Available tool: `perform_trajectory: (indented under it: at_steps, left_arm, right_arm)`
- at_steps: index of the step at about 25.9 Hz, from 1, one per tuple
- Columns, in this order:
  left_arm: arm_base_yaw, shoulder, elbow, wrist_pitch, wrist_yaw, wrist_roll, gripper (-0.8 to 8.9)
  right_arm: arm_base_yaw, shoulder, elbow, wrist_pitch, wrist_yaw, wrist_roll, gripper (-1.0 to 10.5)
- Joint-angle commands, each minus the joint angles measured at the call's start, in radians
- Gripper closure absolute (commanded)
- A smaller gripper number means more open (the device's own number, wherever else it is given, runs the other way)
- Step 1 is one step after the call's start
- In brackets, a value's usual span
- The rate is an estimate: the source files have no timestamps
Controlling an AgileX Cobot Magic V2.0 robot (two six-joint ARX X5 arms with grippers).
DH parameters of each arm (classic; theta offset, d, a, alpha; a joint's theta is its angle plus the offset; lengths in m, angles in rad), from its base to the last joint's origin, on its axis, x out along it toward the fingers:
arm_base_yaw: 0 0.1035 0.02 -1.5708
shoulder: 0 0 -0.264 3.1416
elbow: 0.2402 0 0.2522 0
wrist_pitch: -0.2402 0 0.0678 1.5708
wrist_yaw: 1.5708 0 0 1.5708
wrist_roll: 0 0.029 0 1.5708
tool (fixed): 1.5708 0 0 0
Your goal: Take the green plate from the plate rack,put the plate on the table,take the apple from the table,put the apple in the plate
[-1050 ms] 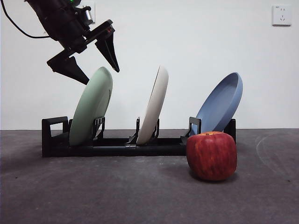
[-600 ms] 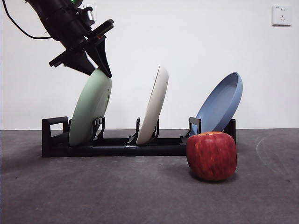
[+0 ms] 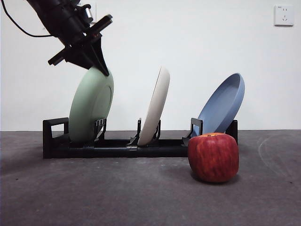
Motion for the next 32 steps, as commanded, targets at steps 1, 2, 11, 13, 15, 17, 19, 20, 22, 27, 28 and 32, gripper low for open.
perform_trajectory:
  at_steps: [1, 2, 11, 13, 15, 17, 19, 20, 22, 27, 28, 32]
  left_arm:
    - [-0.01, 0.004, 0.102, -0.043, 0.032, 0.024, 8.22]
    - [-0.015, 0.003, 0.165, -0.077, 0.032, 0.025, 8.22]
    - [-0.079, 0.002, 0.778, -0.56, -0.047, 0.214, 8.22]
    - [-0.13, -0.078, 0.779, -0.56, -0.087, 0.232, 8.22]
    - [-0.198, -0.17, 0.747, -0.56, -0.164, 0.234, 8.22]
    - [-0.3, -0.279, 0.644, -0.56, -0.298, 0.248, 8.22]
    - [-0.395, -0.373, 0.503, -0.56, -0.411, 0.24, 8.22]
    - [-0.435, -0.417, 0.429, -0.56, -0.452, 0.222, 8.22]
    - [-0.504, -0.493, 0.285, -0.56, -0.5, 0.179, 8.22]
    - [-0.656, -0.64, -0.063, -0.533, -0.56, 0.056, 8.22]
    - [-0.681, -0.657, -0.121, -0.518, -0.569, 0.03, 8.22]
    - [-0.765, -0.699, -0.356, -0.405, -0.689, -0.073, 8.22]
  right_arm:
    - [0.001, 0.001, 0.006, 0.003, 0.002, -0.005, 2.6]
    - [0.001, 0.001, 0.006, 0.004, 0.002, -0.005, 2.6]
    - [0.001, 0.001, 0.006, 0.008, 0.032, -0.007, 2.6]
    - [0.001, 0.001, 0.006, 0.009, 0.033, -0.016, 2.6]
    - [0.001, 0.001, 0.006, 0.009, 0.036, -0.031, 2.6]
    - [0.001, 0.001, 0.006, 0.01, 0.036, -0.032, 2.6]
    - [0.001, 0.001, 0.006, 0.014, 0.04, -0.033, 2.6]
    - [0.001, 0.001, 0.006, 0.014, 0.04, -0.035, 2.6]
    - [0.001, 0.001, 0.006, 0.013, 0.04, -0.035, 2.6]
    - [0.001, 0.001, 0.006, 0.013, 0.039, -0.035, 2.6]
    - [0.001, 0.001, 0.006, 0.013, 0.04, -0.035, 2.6]
    - [0.001, 0.001, 0.006, 0.013, 0.04, -0.035, 2.6]
